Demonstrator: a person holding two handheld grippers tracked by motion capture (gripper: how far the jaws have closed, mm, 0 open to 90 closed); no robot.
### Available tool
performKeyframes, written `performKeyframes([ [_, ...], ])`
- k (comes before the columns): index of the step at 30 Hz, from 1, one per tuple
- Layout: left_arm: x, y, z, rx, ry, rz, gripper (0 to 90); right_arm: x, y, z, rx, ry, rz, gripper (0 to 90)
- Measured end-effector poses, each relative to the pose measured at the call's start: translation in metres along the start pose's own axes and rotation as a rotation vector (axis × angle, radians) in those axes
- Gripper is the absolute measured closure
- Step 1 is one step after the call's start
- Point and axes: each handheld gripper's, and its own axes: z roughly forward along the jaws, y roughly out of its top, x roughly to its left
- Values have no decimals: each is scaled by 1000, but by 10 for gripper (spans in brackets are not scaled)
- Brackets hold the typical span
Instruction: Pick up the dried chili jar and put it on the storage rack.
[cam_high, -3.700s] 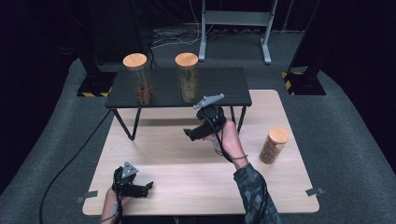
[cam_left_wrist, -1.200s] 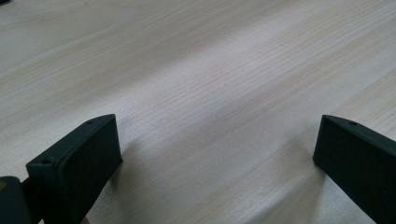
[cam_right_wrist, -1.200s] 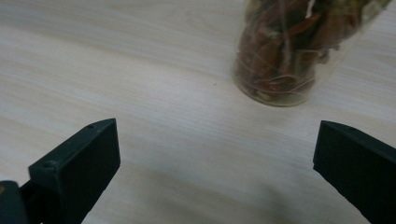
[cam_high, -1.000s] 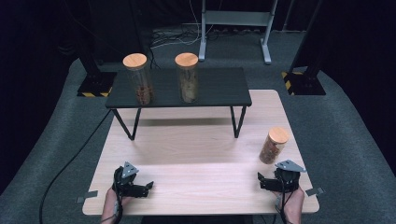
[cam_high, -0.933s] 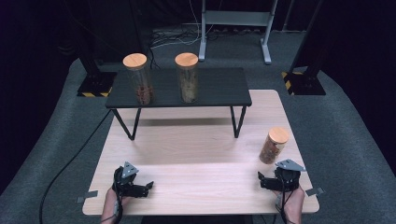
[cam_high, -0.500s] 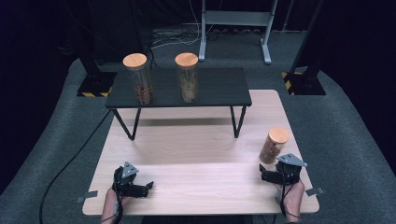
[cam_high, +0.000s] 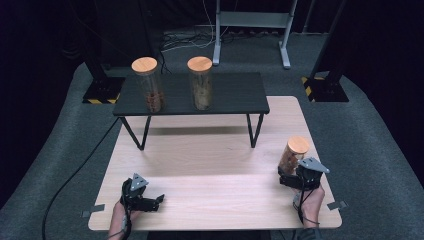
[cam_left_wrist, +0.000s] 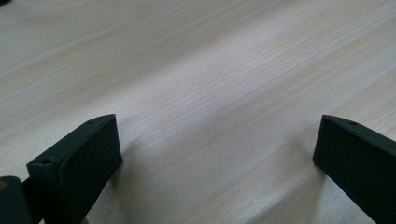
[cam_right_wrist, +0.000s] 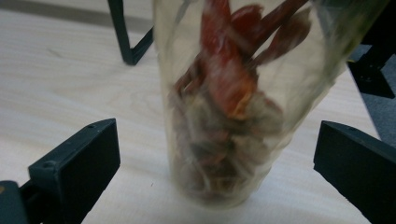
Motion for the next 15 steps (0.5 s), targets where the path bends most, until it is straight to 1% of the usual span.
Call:
performKeyframes([
  [1,0,0,0,0,0,0,0,-1,1,1,-14,0,0,0],
  [4,0,0,0,0,0,0,0,-2,3,3,-33,-7,0,0],
  [9,0,0,0,-2,-1,-2,0,-4,5,8,-53,-9,9,0],
  [10,0,0,0,-2,-1,-1,0,-6,4,9,-64,1,11,0],
  [14,0,0,0,-2,-1,-2,0,-10,3,14,-96,17,35,0],
  [15,0,0,0,-2,-1,-2,0,-11,3,14,-102,23,35,0],
])
